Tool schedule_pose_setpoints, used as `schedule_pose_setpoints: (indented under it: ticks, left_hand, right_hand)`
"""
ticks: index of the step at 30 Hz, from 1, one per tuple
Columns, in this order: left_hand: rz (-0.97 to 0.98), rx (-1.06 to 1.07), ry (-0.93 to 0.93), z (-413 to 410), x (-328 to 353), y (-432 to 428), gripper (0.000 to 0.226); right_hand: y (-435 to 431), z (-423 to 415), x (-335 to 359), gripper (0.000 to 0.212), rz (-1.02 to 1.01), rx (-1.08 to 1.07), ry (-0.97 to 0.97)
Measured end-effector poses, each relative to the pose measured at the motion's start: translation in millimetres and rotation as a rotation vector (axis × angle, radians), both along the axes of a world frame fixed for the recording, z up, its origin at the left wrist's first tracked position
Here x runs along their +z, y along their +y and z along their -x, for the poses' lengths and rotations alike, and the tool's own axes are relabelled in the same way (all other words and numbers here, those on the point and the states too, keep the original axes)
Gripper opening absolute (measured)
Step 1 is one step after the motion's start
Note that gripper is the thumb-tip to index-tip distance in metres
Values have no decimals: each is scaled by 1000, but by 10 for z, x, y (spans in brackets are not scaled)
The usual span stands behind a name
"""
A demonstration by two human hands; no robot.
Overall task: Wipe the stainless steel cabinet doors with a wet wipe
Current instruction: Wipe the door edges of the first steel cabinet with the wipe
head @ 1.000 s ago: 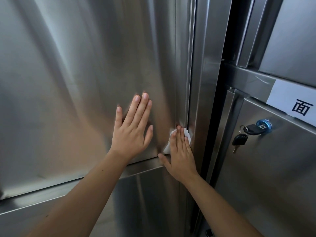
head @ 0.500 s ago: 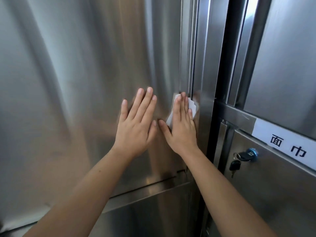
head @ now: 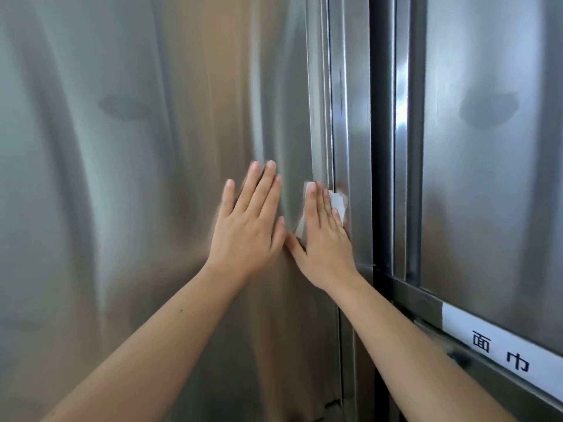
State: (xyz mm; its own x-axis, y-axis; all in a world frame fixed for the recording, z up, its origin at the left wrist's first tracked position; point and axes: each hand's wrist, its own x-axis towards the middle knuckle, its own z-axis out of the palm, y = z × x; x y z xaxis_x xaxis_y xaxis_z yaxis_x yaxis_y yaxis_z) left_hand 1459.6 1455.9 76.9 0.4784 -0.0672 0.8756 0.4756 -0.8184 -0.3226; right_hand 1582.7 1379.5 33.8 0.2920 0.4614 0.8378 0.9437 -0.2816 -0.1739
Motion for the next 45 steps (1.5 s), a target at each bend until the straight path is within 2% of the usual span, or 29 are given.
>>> schedule_pose_setpoints:
  ticks: [8, 18, 28, 35, 45]
  left_hand:
    - [-50, 2, -36, -1, 605, 66, 60]
    - [-178, 8, -71, -26, 1245, 158, 59]
    - [-129, 35, -178, -64, 1747, 157, 71]
    - [-220, 43, -244, -78, 1812, 195, 60]
    - [-239, 14, -274, -127, 1814, 257, 61]
  right_hand:
    - [14, -51, 727, 82, -19, -39, -96]
    - [63, -111, 1531, 83, -59, 34, -122]
    - [154, -178, 2154, 81, -129, 78, -139]
    - [219, -219, 2659, 79, -180, 82, -161]
    - [282, -238, 3337, 74, -227, 98, -93]
